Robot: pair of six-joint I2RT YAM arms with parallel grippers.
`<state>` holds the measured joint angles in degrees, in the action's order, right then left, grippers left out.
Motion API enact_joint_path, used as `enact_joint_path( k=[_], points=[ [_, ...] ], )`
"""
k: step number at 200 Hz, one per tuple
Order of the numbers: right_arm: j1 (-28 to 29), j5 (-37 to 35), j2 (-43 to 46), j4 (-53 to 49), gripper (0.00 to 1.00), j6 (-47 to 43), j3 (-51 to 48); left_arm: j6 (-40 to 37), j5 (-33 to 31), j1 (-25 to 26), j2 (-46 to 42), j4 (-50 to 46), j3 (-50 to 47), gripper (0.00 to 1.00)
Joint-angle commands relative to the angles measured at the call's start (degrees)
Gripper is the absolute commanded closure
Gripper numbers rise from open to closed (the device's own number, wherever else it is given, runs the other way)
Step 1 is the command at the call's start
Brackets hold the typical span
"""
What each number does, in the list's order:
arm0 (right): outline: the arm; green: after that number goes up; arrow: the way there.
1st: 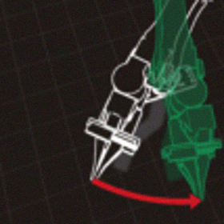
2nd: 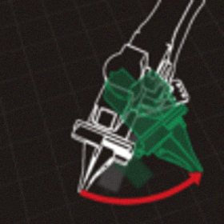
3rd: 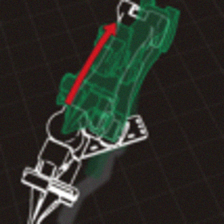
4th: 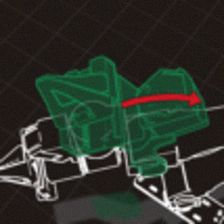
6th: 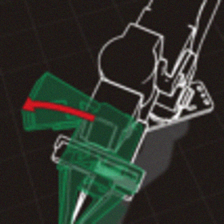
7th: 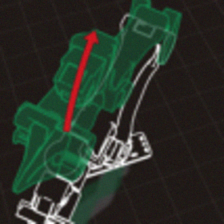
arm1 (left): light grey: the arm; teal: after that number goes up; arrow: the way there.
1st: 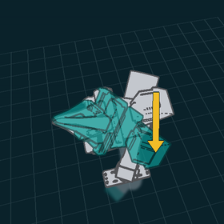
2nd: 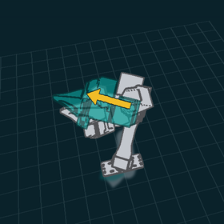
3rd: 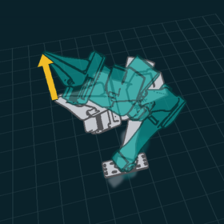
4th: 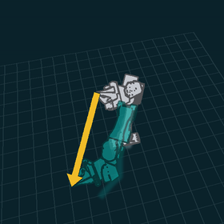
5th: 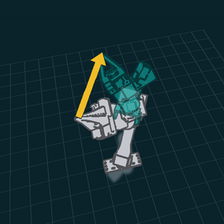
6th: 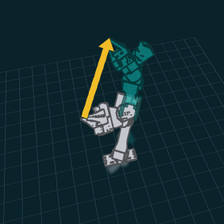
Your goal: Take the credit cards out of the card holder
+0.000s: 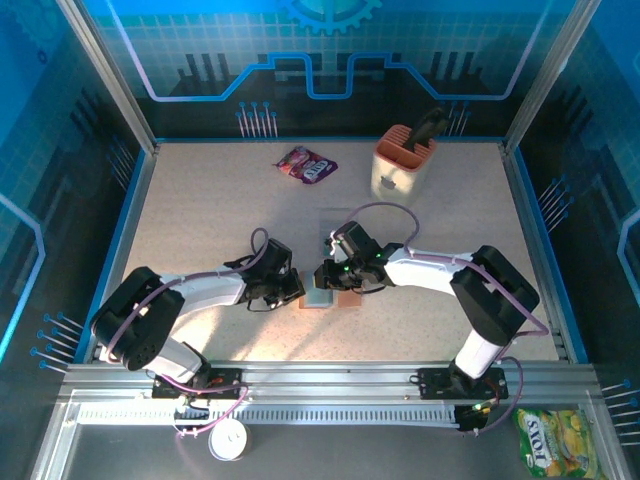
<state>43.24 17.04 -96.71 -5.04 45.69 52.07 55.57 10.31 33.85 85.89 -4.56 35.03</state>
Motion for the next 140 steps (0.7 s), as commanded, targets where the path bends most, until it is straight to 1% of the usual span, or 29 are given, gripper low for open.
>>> enact_joint_path(
  k=[1,48,91,140],
  points=[
    [0.74,1.09,-1.39,-0.62,0.72,1.07,1.05,1.10,1.03,-0.32,0.25,-0.32,-1.36,0.92],
    [0.53,1.28,-3.34,-1.49,0.61,1.16,1.82,0.88,1.08,-0.28,0.55,-0.46,-1.28,0.91],
    [-0.14,1.75,-4.02,-2.64,0.59,0.81,2.22,0.86,1.19,-0.27,1.12,-0.01,-1.11,0.91],
    [-1.22,-1.49,-1.90,-7.11,0.58,-0.60,1.91,0.72,0.96,-0.31,0.72,-0.25,-1.01,0.90]
  ],
)
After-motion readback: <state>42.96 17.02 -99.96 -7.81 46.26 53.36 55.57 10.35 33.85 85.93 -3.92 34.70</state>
